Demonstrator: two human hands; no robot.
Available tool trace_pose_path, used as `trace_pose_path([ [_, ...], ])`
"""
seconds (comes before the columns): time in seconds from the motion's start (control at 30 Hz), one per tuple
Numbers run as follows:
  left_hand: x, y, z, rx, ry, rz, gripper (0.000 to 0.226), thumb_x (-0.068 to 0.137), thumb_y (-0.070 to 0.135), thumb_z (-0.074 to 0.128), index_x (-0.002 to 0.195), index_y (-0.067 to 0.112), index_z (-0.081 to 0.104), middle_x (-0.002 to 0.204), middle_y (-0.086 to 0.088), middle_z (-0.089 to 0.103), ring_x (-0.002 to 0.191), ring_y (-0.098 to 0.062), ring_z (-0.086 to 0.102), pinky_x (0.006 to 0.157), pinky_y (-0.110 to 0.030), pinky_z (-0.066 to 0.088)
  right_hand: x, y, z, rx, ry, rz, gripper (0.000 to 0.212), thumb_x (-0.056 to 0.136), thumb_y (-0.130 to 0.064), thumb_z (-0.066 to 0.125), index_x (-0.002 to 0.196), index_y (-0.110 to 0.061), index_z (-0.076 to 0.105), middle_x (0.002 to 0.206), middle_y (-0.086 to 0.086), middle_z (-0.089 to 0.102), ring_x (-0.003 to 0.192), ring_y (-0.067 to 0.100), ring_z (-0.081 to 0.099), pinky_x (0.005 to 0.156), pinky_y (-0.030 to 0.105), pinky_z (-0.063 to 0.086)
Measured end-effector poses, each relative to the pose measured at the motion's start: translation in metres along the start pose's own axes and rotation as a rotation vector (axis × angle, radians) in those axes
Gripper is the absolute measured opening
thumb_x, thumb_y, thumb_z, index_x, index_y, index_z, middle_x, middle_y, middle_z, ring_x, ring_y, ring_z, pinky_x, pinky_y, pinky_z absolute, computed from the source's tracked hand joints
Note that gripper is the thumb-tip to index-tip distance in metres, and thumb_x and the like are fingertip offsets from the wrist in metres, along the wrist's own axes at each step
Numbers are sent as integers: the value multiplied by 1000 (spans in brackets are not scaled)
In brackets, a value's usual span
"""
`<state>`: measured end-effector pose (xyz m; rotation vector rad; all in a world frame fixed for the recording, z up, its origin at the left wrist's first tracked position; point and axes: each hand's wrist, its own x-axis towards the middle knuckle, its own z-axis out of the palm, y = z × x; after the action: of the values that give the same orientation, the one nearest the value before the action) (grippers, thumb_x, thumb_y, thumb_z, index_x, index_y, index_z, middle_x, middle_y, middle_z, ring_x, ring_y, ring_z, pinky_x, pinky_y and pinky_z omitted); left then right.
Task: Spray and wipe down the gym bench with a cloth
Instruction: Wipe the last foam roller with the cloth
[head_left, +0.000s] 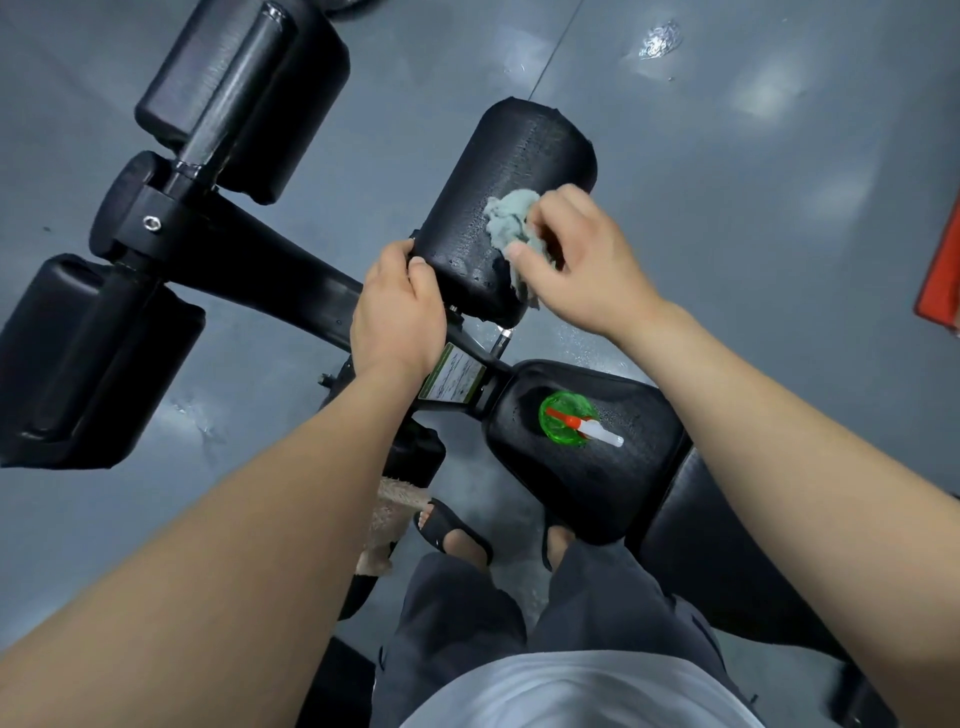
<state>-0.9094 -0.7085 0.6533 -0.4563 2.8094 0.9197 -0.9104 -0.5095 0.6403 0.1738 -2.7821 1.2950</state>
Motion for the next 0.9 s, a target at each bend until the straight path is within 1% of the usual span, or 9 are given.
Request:
trace_pose_path([
  [0.07, 0, -1, 0, 3, -2, -2, 42, 103, 36, 30, 138, 27, 53, 136, 3, 59, 121, -19, 54, 98, -35, 41, -4, -2, -1, -5, -67, -72, 22, 89, -25, 60, 100, -9, 51, 98, 2, 49, 85, 20, 49, 77, 38, 45],
  [0.13, 0, -1, 0, 7, -3, -5, 42, 103, 36, 30, 138, 28, 53, 136, 3, 59, 121, -19, 54, 98, -36, 41, 0, -2, -1, -19, -91, -119, 27, 91, -20, 58, 115, -11, 52, 110, 4, 55, 98, 20, 54, 85, 37, 48],
  [0.2, 0, -1, 0, 4, -6, -8, 42, 103, 36, 31, 138, 28, 52, 137, 3, 58, 121, -19, 54, 99, -37, 41, 9, 2, -1, -44, -34, -121, 28, 94, -20, 58, 122, -13, 57, 108, 7, 57, 96, 20, 55, 83, 34, 47],
  [0.27, 0, -1, -1, 6, -7, -10, 42, 104, 36, 31, 139, 28, 52, 138, 3, 58, 121, -19, 54, 100, -36, 40, 22, 6, -3, -66, 68, -57, 26, 95, -20, 57, 119, -13, 63, 101, 10, 56, 89, 22, 54, 77, 32, 45],
  [0.33, 1, 0, -1, 13, -5, -11, 41, 104, 36, 31, 138, 28, 52, 138, 2, 58, 119, -20, 54, 98, -36, 40, 36, 10, -6, -69, 147, 47, 27, 94, -20, 55, 119, -14, 64, 103, 12, 58, 92, 25, 55, 80, 31, 43],
  [0.4, 1, -1, -1, 13, -5, -17, 41, 104, 37, 30, 138, 30, 52, 138, 3, 57, 118, -20, 55, 96, -35, 40, 46, 9, -6, -77, 189, 124, 30, 94, -21, 51, 121, -17, 62, 104, 11, 60, 95, 26, 56, 79, 29, 39],
  [0.47, 1, -1, 0, 18, -8, -26, 42, 104, 37, 30, 139, 30, 51, 139, 2, 57, 119, -20, 55, 94, -34, 39, 49, 5, -2, -83, 198, 124, 30, 94, -21, 50, 121, -18, 62, 103, 9, 61, 95, 26, 56, 78, 30, 40],
  [0.77, 0, -2, -1, 34, -11, -24, 44, 105, 38, 28, 143, 30, 49, 142, 2, 56, 122, -20, 54, 92, -32, 36, 6, -12, 19, -22, 39, -17, 30, 94, -32, 63, 118, -14, 60, 103, 4, 61, 93, 22, 57, 78, 37, 47],
  [0.9, 0, -1, -1, 41, -7, -15, 44, 105, 37, 28, 142, 28, 50, 140, 0, 57, 123, -21, 54, 97, -34, 38, -11, -15, 25, -39, -68, -54, 36, 94, -44, 61, 116, -17, 55, 99, 5, 57, 88, 27, 57, 75, 41, 50],
])
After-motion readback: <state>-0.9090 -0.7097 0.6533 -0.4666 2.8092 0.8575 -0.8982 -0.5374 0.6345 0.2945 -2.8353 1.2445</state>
